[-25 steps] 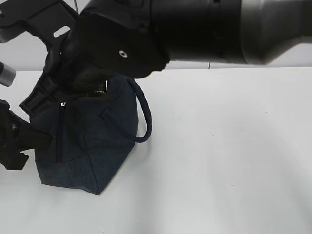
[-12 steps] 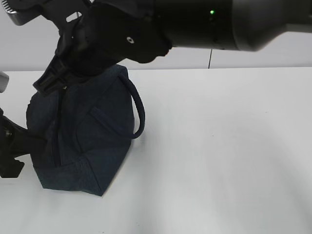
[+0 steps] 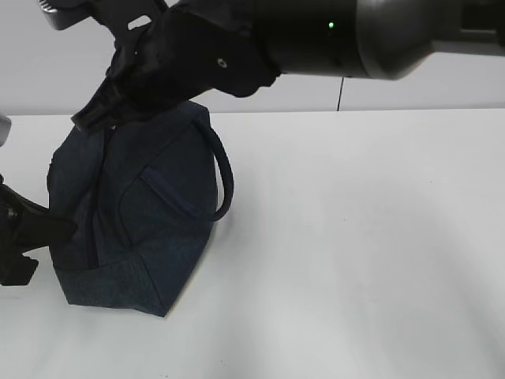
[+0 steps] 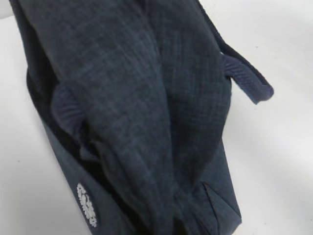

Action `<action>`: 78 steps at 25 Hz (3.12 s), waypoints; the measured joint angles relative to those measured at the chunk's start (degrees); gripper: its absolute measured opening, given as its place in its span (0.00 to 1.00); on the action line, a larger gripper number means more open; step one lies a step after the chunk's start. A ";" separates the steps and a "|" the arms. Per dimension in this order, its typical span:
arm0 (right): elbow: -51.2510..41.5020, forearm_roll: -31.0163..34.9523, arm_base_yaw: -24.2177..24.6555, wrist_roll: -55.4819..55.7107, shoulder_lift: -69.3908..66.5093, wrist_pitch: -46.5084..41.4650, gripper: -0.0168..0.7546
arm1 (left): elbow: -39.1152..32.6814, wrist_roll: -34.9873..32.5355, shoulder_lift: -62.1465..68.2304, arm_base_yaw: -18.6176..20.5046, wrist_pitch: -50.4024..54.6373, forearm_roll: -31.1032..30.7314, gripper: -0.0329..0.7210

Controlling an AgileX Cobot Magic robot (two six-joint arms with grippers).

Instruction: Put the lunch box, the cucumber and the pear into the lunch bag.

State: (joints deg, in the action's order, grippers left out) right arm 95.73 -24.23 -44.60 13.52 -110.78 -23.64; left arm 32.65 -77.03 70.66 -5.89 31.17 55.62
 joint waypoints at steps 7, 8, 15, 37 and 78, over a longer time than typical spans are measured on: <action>2.65 -0.37 0.83 0.65 -0.26 -0.16 0.02 | 0.00 0.00 0.00 0.00 0.00 -0.11 0.05; 2.80 -1.00 0.83 0.65 -0.26 -0.17 0.02 | 0.00 0.00 0.00 0.00 0.00 -0.11 0.05; 3.04 -3.20 2.76 1.25 -0.79 -0.55 0.02 | 0.00 0.00 -0.02 0.00 0.93 -0.41 0.05; 3.06 4.64 11.46 3.52 -4.24 5.14 0.02 | 0.00 0.00 -0.07 0.00 1.49 -0.23 0.05; 4.71 20.29 22.67 1.00 -14.90 12.76 0.02 | -0.49 0.00 -0.07 0.00 2.27 -0.82 0.16</action>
State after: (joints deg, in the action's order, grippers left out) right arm 100.44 -3.94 -21.93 14.52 -125.68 -10.88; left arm 32.16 -77.03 70.60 -5.89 33.44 54.79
